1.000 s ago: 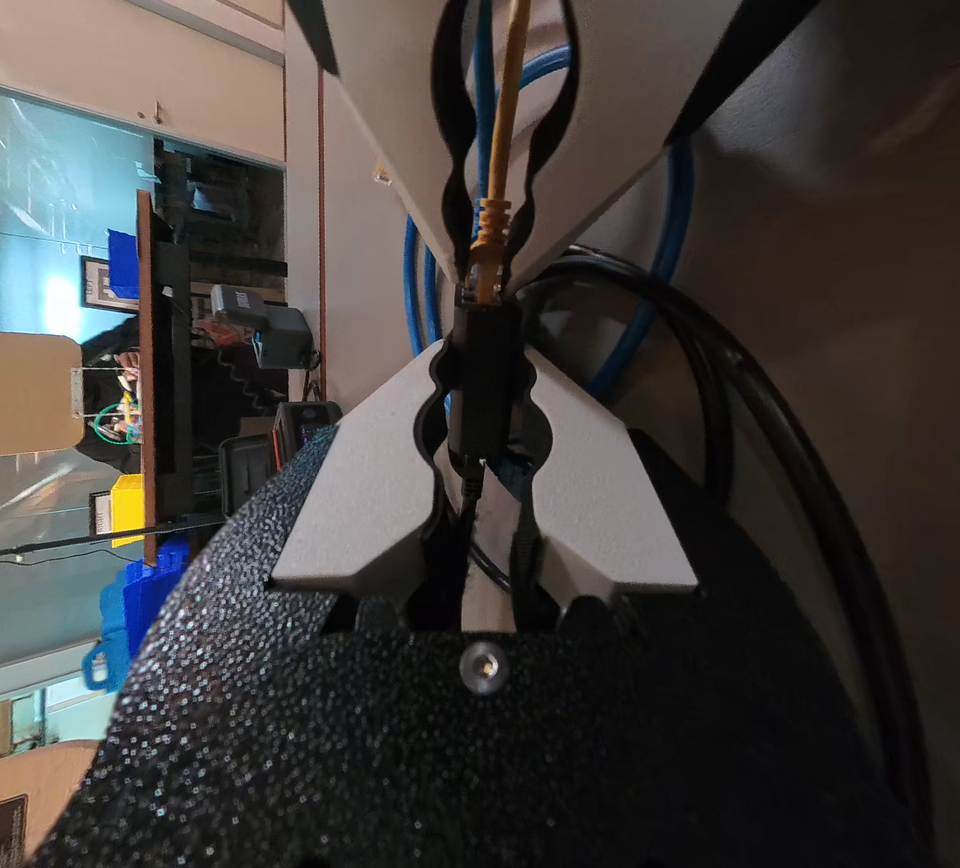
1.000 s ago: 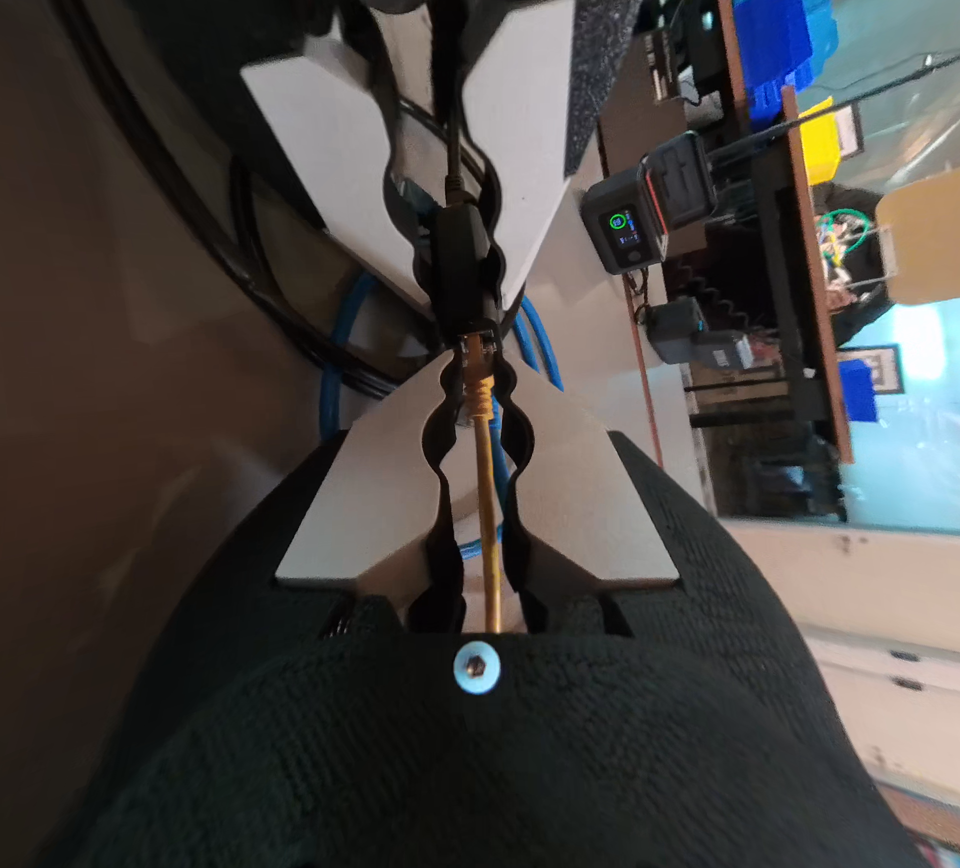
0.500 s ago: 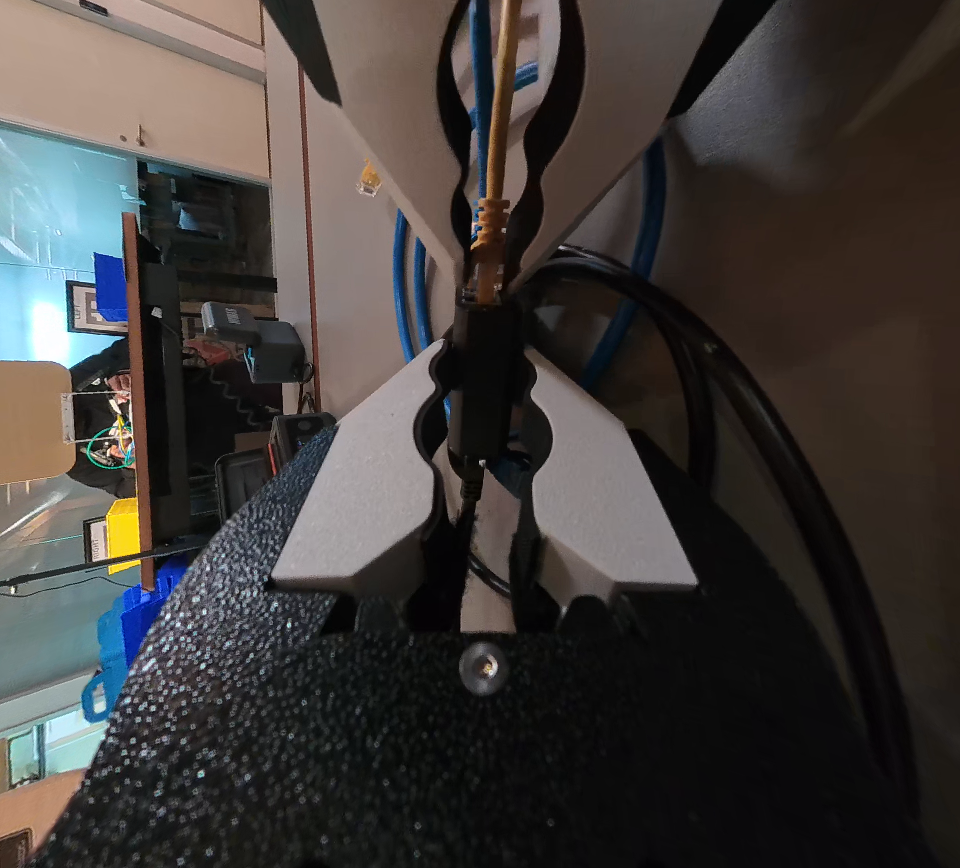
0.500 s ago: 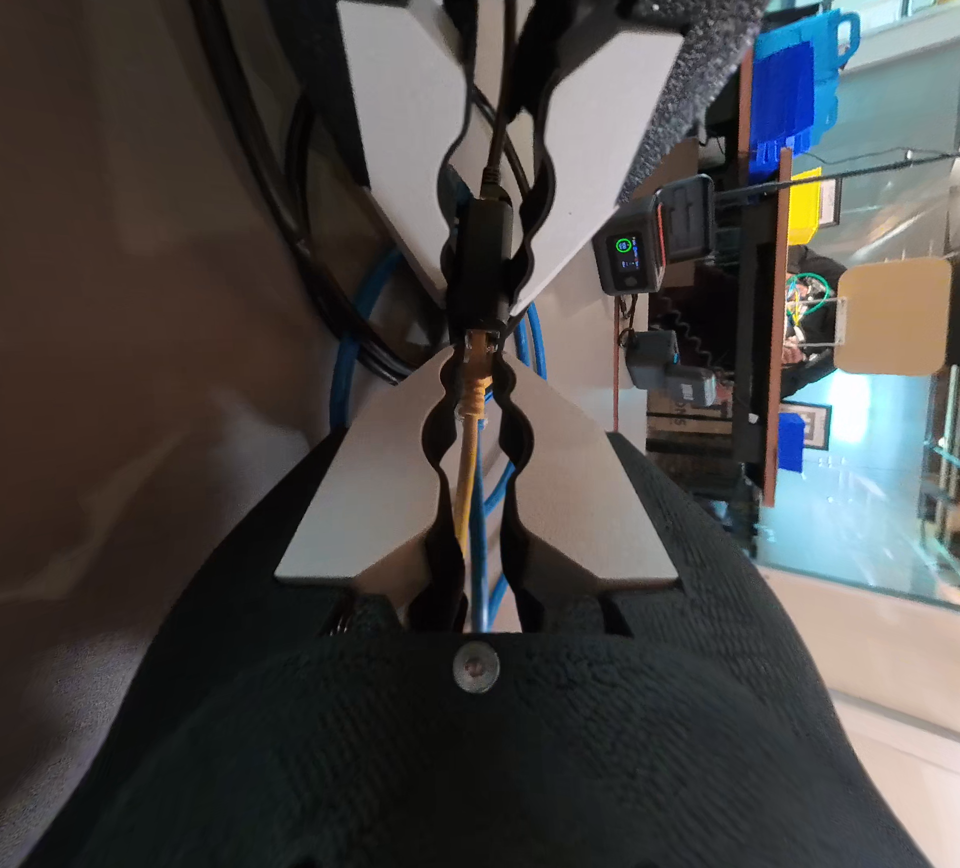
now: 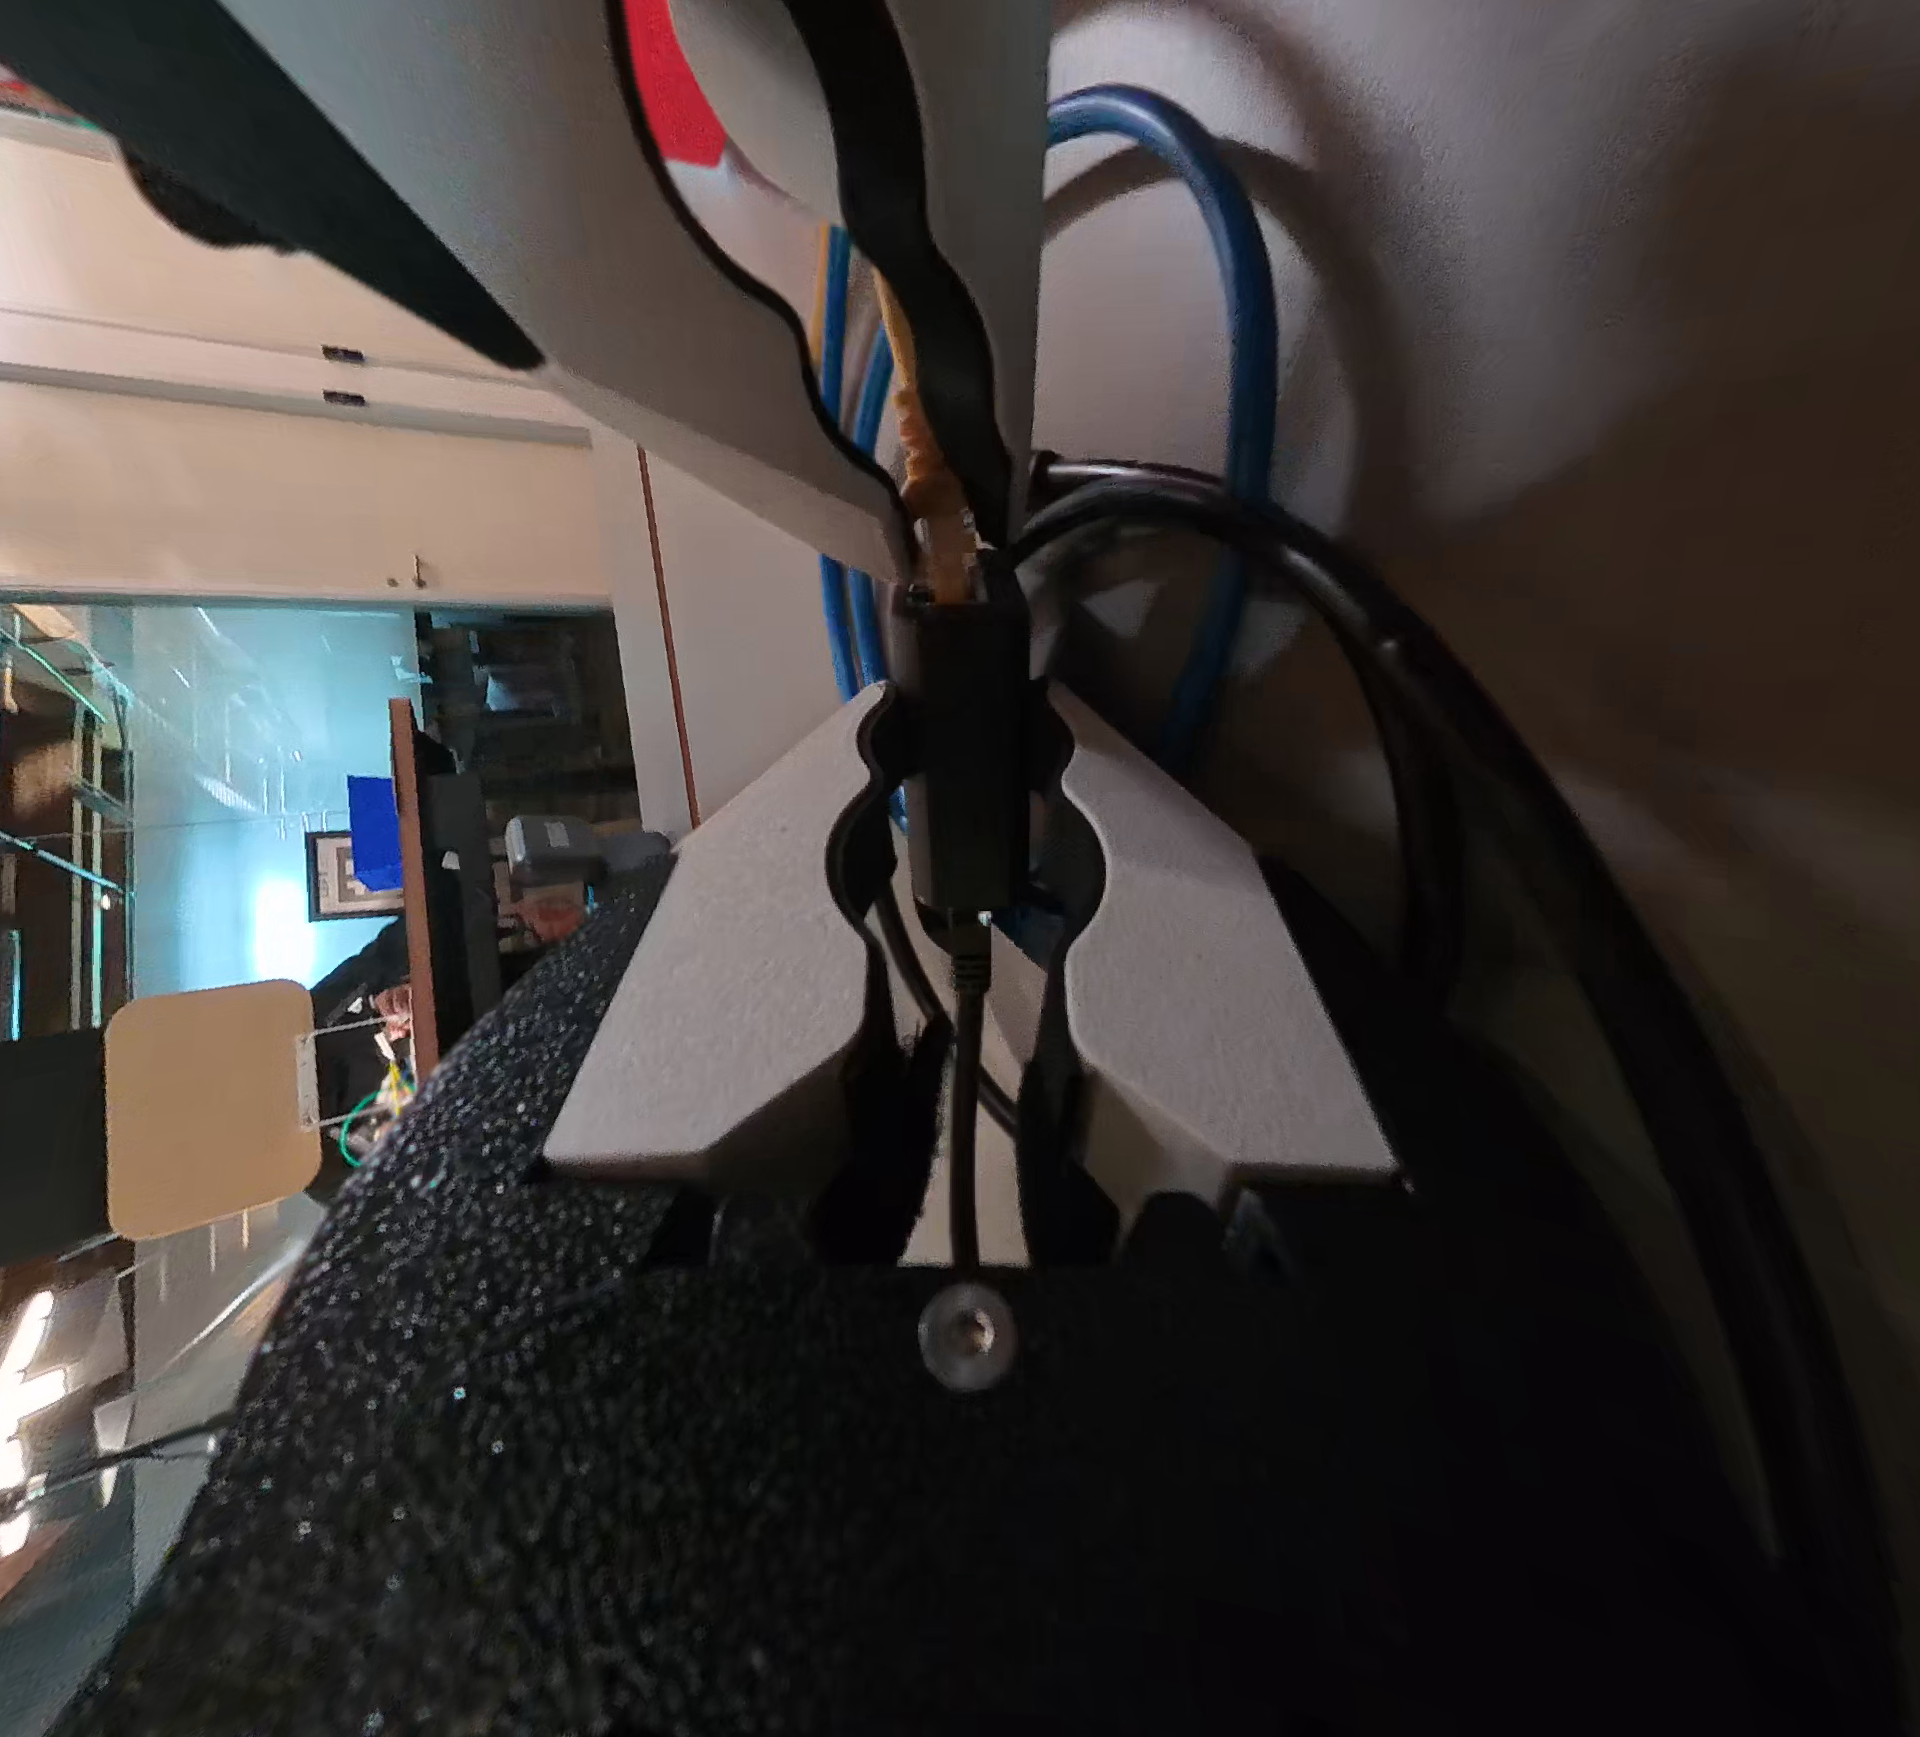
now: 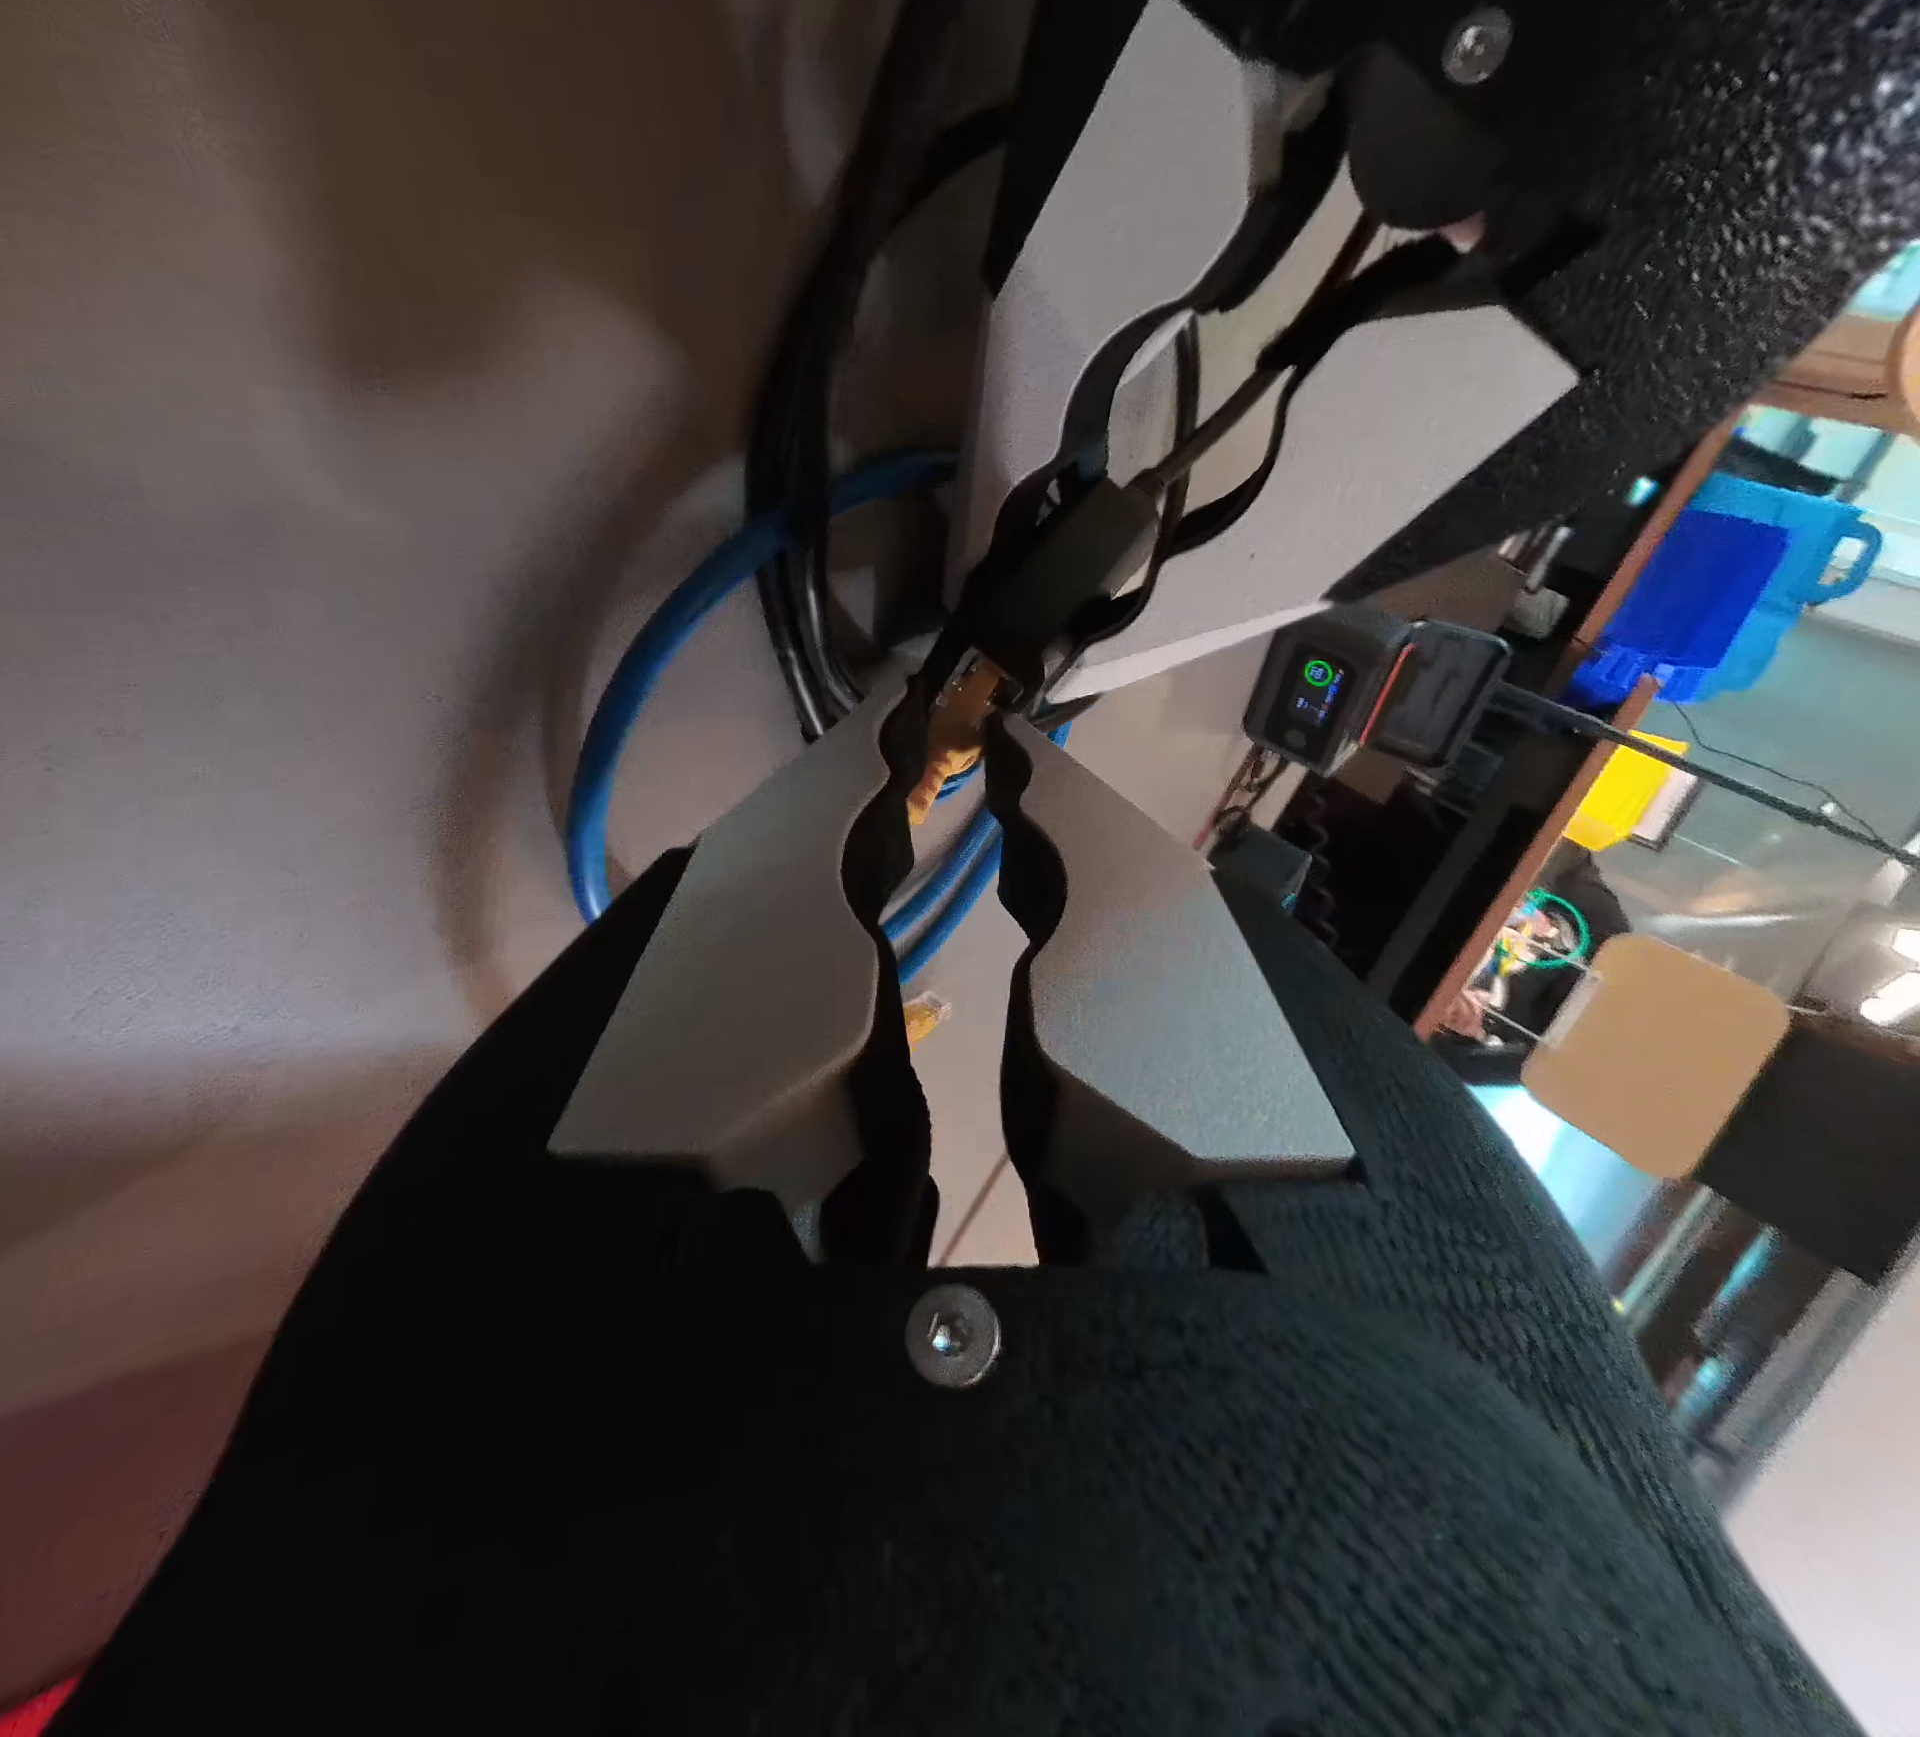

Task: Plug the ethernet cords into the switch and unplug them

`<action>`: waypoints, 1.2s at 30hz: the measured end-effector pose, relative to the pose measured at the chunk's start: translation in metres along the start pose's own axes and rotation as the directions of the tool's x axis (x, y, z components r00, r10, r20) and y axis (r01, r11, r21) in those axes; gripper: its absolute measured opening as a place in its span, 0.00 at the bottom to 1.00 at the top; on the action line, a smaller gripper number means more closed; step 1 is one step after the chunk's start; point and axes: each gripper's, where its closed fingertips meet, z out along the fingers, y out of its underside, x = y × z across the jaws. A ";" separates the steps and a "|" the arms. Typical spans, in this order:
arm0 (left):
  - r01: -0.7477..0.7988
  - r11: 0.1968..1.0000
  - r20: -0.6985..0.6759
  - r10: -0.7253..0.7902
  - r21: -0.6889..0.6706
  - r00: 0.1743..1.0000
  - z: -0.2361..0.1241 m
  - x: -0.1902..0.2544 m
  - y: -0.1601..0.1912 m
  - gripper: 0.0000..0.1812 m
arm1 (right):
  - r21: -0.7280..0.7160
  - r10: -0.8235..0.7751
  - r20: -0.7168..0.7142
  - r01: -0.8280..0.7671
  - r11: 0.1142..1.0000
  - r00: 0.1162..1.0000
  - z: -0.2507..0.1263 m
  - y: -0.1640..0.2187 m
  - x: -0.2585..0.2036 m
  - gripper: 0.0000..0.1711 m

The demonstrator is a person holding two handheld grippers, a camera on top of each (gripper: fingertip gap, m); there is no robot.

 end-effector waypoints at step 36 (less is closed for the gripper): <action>0.556 0.814 0.421 -0.570 0.170 0.705 -0.032 -0.077 0.068 0.12 | 0.318 0.816 -0.445 -0.787 0.529 0.369 -0.313 0.162 0.052 0.06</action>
